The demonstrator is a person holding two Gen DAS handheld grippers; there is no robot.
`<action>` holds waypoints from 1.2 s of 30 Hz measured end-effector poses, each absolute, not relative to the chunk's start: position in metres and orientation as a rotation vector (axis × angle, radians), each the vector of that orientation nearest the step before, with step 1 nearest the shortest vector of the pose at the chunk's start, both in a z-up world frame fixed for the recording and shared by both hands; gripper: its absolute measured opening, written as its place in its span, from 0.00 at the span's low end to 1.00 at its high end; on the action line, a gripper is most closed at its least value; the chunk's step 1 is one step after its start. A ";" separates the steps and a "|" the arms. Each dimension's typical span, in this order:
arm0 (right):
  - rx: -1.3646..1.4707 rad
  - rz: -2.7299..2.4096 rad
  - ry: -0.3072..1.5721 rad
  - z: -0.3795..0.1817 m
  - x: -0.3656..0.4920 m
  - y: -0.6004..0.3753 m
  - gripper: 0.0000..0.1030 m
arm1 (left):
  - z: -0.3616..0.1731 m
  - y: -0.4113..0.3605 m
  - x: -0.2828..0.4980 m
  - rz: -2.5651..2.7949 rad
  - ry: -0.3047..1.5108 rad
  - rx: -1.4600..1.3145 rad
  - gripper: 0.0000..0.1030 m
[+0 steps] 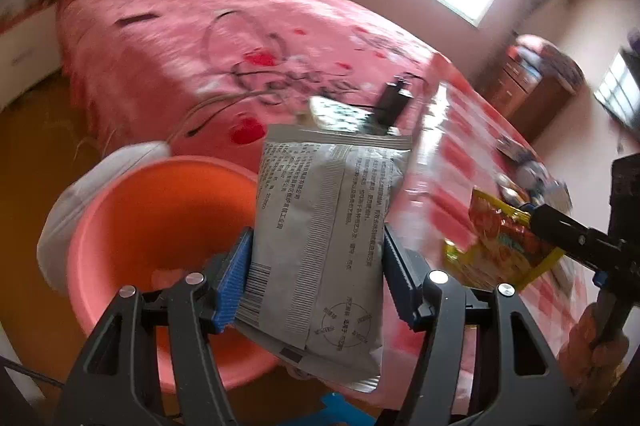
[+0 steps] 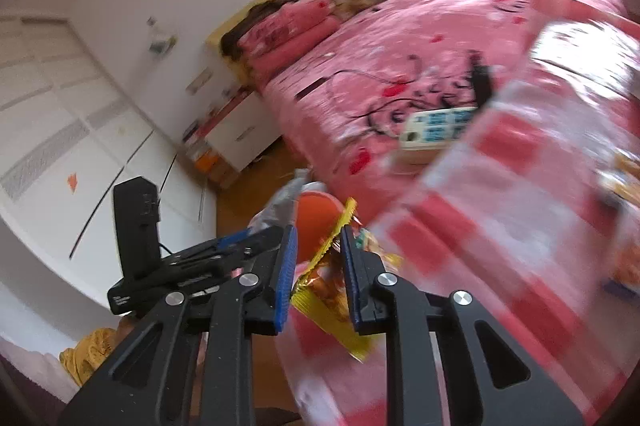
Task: Collect trash
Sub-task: 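Carry both items to the orange bucket and open both grippers over it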
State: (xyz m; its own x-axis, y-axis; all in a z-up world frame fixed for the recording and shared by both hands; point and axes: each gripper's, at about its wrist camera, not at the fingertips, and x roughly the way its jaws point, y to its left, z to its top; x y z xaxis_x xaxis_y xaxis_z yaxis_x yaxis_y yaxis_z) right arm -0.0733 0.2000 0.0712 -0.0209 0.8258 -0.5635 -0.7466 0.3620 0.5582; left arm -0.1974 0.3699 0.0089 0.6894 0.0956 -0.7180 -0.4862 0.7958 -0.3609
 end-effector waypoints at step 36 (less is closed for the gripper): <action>-0.118 1.223 0.981 0.042 -0.098 0.259 0.34 | -0.029 0.411 -0.222 0.430 0.727 -0.681 0.61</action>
State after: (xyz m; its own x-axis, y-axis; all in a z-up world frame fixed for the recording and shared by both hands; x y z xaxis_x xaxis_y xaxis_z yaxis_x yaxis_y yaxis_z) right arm -0.0977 0.2593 0.0425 0.0039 0.7309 -0.6824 -0.8251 0.3879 0.4108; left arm -0.2223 0.4113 -0.0291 0.6770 0.1259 -0.7251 -0.5744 0.7064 -0.4137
